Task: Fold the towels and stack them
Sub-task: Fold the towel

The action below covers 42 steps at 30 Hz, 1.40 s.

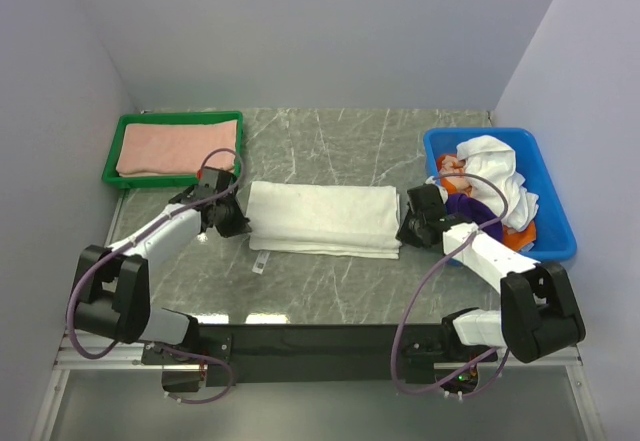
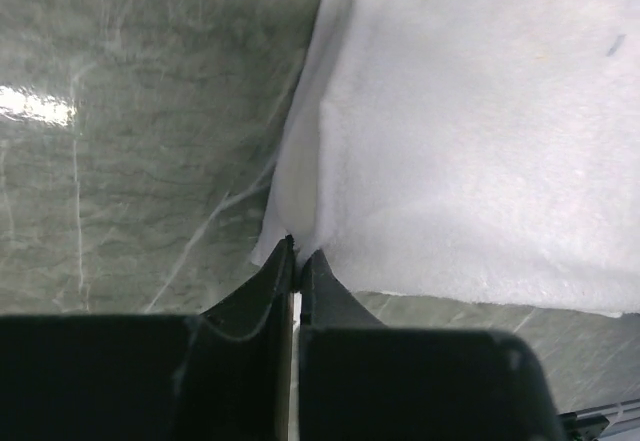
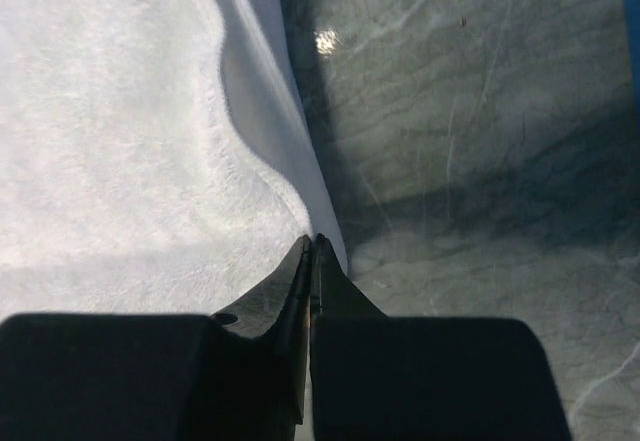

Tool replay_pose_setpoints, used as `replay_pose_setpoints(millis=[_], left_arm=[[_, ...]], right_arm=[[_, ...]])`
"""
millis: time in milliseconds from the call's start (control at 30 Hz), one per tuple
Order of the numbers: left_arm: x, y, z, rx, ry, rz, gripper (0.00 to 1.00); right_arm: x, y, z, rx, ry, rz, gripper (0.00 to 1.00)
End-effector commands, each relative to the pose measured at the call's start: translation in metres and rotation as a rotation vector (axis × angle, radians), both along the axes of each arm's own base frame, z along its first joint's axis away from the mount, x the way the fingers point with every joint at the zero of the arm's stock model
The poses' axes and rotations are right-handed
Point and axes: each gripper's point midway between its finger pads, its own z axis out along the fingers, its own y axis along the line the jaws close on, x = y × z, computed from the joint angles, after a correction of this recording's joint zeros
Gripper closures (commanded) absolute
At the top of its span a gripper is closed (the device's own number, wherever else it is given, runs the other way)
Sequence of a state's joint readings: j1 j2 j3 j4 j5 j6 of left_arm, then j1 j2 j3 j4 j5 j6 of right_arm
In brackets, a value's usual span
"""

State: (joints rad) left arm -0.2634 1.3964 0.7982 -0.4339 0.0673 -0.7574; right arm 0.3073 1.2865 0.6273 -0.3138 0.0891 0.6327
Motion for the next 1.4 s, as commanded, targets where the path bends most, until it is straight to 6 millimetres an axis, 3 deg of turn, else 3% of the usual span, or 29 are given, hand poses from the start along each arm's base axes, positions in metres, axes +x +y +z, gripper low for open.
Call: replay_pose_setpoints(millis=[0, 67, 233, 333, 467, 667, 767, 833, 867, 900, 967, 1033, 1067, 1100, 1200, 1267, 1367], left_arm=[[0.006, 0.014, 0.032, 0.068, -0.068, -0.007, 0.99], [0.003, 0.014, 0.046, 0.054, -0.098, -0.004, 0.99], [-0.015, 0.013, 0.055, 0.015, -0.124, -0.005, 0.99], [-0.027, 0.010, 0.040, -0.011, -0.098, -0.013, 0.99], [-0.051, 0.001, 0.000, -0.051, -0.012, -0.016, 0.99], [-0.076, -0.006, -0.040, -0.068, 0.076, -0.002, 0.99], [-0.080, -0.005, -0.047, -0.071, 0.092, 0.017, 0.99], [-0.082, -0.005, -0.047, -0.073, 0.093, 0.016, 0.94], [-0.082, -0.005, -0.042, -0.077, 0.081, 0.015, 0.91], [-0.081, -0.005, -0.040, -0.074, 0.075, 0.017, 0.79], [-0.083, -0.005, -0.029, -0.074, 0.056, 0.013, 0.67], [-0.088, -0.002, -0.021, -0.058, 0.055, 0.015, 0.47], [-0.083, -0.004, -0.006, -0.072, 0.010, 0.018, 0.40], [-0.083, -0.005, 0.001, -0.072, -0.004, 0.016, 0.25], [-0.076, -0.002, 0.036, -0.067, -0.077, 0.028, 0.22], [-0.063, -0.004, 0.065, -0.071, -0.155, 0.025, 0.24], [-0.041, -0.017, 0.093, -0.104, -0.228, -0.001, 0.33]], right_arm=[[0.020, -0.007, 0.037, -0.019, -0.101, -0.024, 1.00], [0.016, -0.007, 0.043, -0.012, -0.104, -0.016, 1.00], [0.002, -0.002, 0.054, 0.041, -0.132, 0.011, 1.00], [-0.009, -0.001, 0.042, 0.052, -0.100, 0.016, 1.00], [-0.024, 0.000, 0.016, 0.071, -0.037, 0.011, 1.00], [-0.026, -0.003, -0.011, 0.050, 0.034, -0.025, 1.00], [-0.026, -0.005, -0.018, 0.033, 0.056, -0.036, 1.00], [-0.025, -0.006, -0.016, 0.025, 0.050, -0.035, 0.98], [-0.023, -0.007, -0.013, 0.020, 0.040, -0.026, 0.94], [-0.024, -0.008, -0.008, 0.017, 0.028, -0.025, 0.89], [-0.023, -0.009, 0.005, 0.011, -0.002, -0.010, 0.73], [-0.022, -0.006, 0.019, 0.023, -0.036, 0.008, 0.64], [-0.020, -0.004, 0.035, 0.031, -0.078, 0.023, 0.59], [-0.019, -0.003, 0.043, 0.038, -0.100, 0.032, 0.58], [-0.014, 0.010, 0.077, 0.085, -0.195, 0.075, 0.56], [-0.012, 0.024, 0.091, 0.132, -0.234, 0.116, 0.62], [-0.002, 0.042, 0.094, 0.216, -0.262, 0.138, 0.66]])
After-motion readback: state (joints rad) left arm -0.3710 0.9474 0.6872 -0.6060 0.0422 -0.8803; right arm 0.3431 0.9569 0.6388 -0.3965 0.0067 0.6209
